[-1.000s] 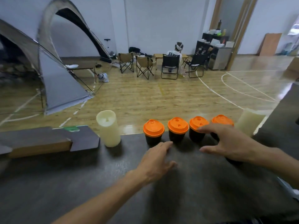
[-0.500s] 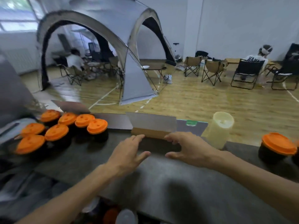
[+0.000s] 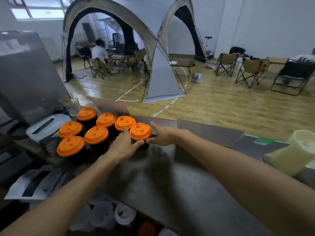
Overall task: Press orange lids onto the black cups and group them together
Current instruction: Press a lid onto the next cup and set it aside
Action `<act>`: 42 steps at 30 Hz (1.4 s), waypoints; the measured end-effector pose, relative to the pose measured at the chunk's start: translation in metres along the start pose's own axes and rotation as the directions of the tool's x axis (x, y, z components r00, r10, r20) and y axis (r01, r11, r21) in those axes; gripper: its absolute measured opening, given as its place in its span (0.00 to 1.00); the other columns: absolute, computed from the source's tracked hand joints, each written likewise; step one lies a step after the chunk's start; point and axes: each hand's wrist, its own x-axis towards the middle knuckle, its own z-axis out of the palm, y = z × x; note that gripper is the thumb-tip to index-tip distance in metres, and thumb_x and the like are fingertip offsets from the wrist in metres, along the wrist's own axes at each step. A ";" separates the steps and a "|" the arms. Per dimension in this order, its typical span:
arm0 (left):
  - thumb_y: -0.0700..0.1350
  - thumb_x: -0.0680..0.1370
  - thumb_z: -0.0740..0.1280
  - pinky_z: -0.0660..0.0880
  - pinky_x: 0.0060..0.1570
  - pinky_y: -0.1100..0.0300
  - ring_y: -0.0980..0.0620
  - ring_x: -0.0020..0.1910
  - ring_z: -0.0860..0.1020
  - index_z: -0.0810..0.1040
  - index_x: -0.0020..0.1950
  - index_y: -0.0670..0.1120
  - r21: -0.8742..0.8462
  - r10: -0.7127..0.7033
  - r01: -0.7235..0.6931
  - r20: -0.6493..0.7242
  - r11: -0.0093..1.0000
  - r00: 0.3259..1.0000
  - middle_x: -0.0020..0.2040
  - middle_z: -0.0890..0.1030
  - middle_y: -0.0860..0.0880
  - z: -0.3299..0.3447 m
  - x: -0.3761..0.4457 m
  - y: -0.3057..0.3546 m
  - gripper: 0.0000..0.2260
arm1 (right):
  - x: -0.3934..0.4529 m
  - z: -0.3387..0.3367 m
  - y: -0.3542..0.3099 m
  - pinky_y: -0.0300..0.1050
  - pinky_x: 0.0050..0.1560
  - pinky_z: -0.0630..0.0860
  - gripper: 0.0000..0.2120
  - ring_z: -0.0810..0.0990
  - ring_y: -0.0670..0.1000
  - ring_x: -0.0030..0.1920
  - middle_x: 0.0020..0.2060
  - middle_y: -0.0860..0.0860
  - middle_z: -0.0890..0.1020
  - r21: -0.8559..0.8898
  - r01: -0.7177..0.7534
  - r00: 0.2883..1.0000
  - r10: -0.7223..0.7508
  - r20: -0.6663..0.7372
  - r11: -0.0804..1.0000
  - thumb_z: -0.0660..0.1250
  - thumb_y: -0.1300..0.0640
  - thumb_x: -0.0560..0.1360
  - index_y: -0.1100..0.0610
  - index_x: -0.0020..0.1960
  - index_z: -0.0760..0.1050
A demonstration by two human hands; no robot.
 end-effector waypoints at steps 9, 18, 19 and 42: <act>0.52 0.78 0.72 0.69 0.61 0.54 0.44 0.68 0.73 0.65 0.74 0.45 -0.182 0.020 -0.012 0.041 0.983 0.999 0.70 0.75 0.46 0.011 0.009 0.001 0.29 | 0.024 0.005 -0.010 0.55 0.69 0.66 0.33 0.69 0.60 0.71 0.74 0.58 0.69 -0.001 0.007 1.000 -0.007 -0.026 1.000 0.65 0.47 0.81 0.56 0.79 0.55; 0.59 0.67 0.79 0.73 0.62 0.53 0.52 0.61 0.74 0.69 0.68 0.53 -0.169 0.230 -0.212 0.096 0.963 0.968 0.62 0.75 0.53 0.037 -0.036 0.052 0.35 | -0.084 0.023 0.056 0.56 0.64 0.75 0.25 0.78 0.52 0.59 0.63 0.50 0.80 0.137 0.036 0.981 -0.009 -0.194 0.990 0.69 0.45 0.77 0.49 0.71 0.69; 0.60 0.67 0.79 0.72 0.61 0.55 0.53 0.61 0.73 0.68 0.69 0.54 -0.152 0.258 -0.237 0.136 0.960 0.957 0.62 0.74 0.53 0.044 -0.044 0.064 0.35 | -0.101 0.024 0.067 0.56 0.64 0.75 0.27 0.78 0.51 0.60 0.63 0.49 0.80 0.114 0.017 0.978 0.007 -0.207 0.993 0.69 0.44 0.77 0.48 0.73 0.68; 0.76 0.69 0.64 0.67 0.70 0.58 0.63 0.66 0.65 0.59 0.75 0.62 -0.199 0.775 -0.763 0.330 0.615 0.539 0.70 0.68 0.60 0.235 -0.157 0.306 0.39 | -0.402 0.040 0.280 0.48 0.65 0.75 0.30 0.77 0.43 0.61 0.65 0.42 0.78 0.228 -0.373 0.832 0.433 -0.348 0.900 0.67 0.40 0.77 0.42 0.76 0.63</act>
